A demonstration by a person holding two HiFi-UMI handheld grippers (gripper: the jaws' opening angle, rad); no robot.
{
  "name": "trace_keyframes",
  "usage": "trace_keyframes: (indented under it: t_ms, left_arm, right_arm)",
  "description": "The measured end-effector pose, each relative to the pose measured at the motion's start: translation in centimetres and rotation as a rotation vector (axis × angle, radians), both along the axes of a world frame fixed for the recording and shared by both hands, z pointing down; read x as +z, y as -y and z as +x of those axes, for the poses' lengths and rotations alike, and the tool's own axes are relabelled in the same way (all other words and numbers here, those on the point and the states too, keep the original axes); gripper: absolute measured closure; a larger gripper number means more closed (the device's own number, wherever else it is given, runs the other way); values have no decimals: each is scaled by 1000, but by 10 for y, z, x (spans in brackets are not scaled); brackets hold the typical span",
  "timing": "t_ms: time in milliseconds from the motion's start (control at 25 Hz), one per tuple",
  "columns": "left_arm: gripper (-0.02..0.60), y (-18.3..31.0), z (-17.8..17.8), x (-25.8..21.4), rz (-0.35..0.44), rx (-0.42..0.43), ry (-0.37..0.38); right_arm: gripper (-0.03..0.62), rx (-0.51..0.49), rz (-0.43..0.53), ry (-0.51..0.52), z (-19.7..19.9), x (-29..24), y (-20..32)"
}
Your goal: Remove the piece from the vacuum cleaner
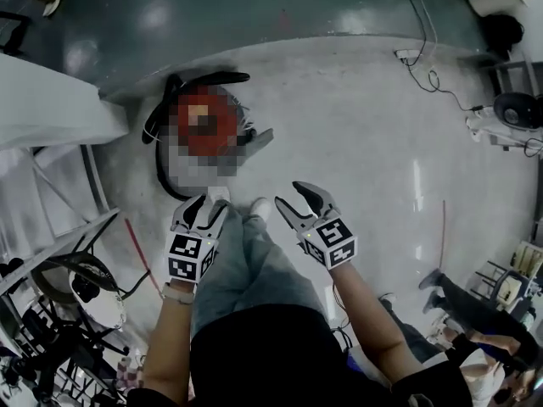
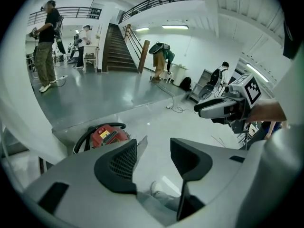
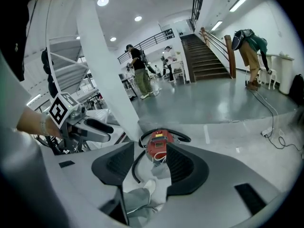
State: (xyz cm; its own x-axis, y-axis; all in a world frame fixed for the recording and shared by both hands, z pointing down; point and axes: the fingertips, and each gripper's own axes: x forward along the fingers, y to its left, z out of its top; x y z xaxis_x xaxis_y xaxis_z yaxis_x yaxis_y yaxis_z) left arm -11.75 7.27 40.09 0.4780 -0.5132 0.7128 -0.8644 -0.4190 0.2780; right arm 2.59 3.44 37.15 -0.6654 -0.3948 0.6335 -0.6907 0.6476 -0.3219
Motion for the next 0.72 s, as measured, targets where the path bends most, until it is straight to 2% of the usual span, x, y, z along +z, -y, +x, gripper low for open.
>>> trace_keyframes:
  t_ms: [720]
  left_arm:
    - [362,26,4,160,-142,72,-48]
  right_arm:
    - [368,-162,-80,-168,-37,151,55]
